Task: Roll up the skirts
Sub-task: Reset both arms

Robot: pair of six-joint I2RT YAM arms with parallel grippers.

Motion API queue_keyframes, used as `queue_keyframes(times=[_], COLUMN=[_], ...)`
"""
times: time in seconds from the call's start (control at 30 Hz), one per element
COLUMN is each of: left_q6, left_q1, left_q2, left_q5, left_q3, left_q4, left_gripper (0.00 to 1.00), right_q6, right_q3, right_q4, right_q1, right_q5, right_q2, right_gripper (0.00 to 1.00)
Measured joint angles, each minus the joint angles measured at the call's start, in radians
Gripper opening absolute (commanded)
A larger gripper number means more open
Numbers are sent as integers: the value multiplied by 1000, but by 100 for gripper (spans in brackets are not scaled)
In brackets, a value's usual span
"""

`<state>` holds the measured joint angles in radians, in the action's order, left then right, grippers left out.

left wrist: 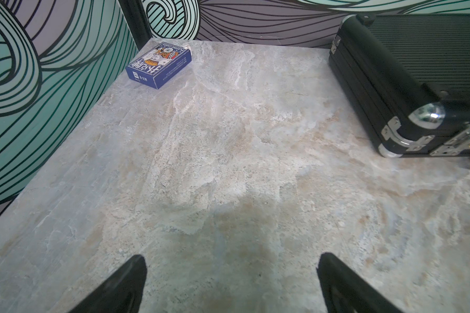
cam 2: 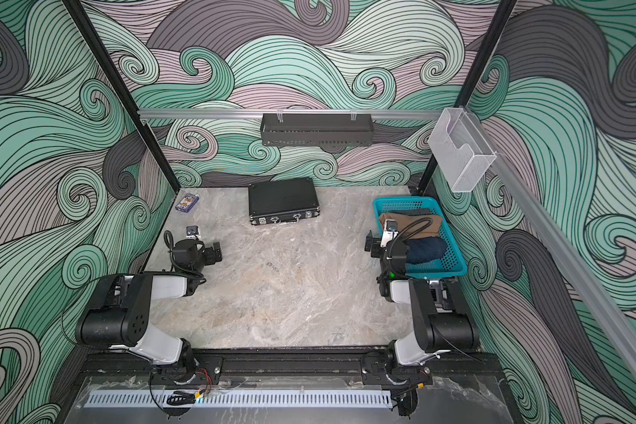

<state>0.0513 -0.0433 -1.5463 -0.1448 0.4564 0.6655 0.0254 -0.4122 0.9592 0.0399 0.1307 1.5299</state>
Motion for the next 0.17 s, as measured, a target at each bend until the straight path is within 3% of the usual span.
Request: queue_keyframes(times=[0.17], left_q6=[0], left_q1=[0], left_q2=[0], left_q5=[0], left_q3=[0], left_q4=[0], left_gripper=[99], right_q6=[0], right_q3=[-2], right_q4=[-5], right_q1=[0], right_q5=[-1], right_q2=[0], right_gripper=[99])
